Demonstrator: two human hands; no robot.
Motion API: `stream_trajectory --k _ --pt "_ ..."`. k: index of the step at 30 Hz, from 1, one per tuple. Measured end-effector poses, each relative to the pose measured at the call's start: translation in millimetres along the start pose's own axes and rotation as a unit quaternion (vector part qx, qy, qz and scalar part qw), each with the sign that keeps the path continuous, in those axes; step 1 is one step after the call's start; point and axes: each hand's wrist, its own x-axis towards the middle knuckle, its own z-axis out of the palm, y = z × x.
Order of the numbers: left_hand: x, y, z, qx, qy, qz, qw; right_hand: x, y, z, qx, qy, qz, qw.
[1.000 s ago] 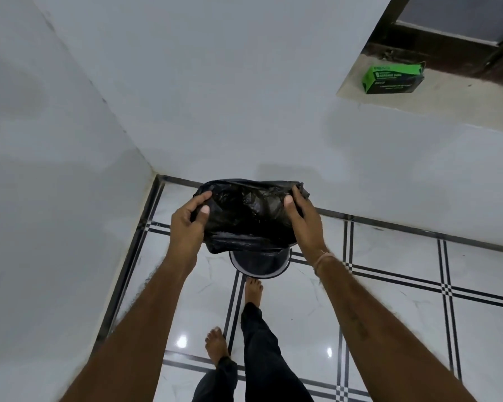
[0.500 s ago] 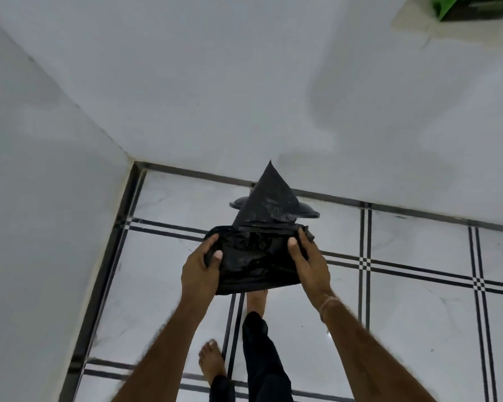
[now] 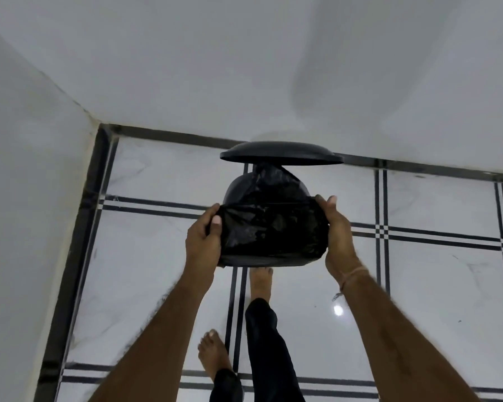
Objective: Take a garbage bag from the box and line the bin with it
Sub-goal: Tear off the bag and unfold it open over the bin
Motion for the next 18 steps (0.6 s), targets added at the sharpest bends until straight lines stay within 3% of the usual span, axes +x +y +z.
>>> stream_trajectory --k 3,6,9,12,18 --pt "21.6 -4.2 20.6 0.059 -0.024 0.028 0.998 11.9 11.6 1.5 -0.122 -0.016 -0.027 0.992" --pt "40.9 -18.8 26.7 0.083 -0.029 -0.019 0.996 32.4 32.4 0.7 -0.282 -0.007 0.016 0.959" --pt "56.0 -28.4 20.2 -0.064 -0.003 -0.086 0.994 49.7 40.9 -2.7 -0.212 0.021 0.006 0.977" --pt "72.7 -37.0 12.3 -0.195 0.005 -0.142 0.97 63.2 46.1 -7.7 -0.137 0.044 -0.036 0.989" --pt "100.2 -48.9 8.3 -0.3 -0.049 -0.189 0.934 82.1 53.6 -22.8 -0.085 0.008 -0.085 0.993"
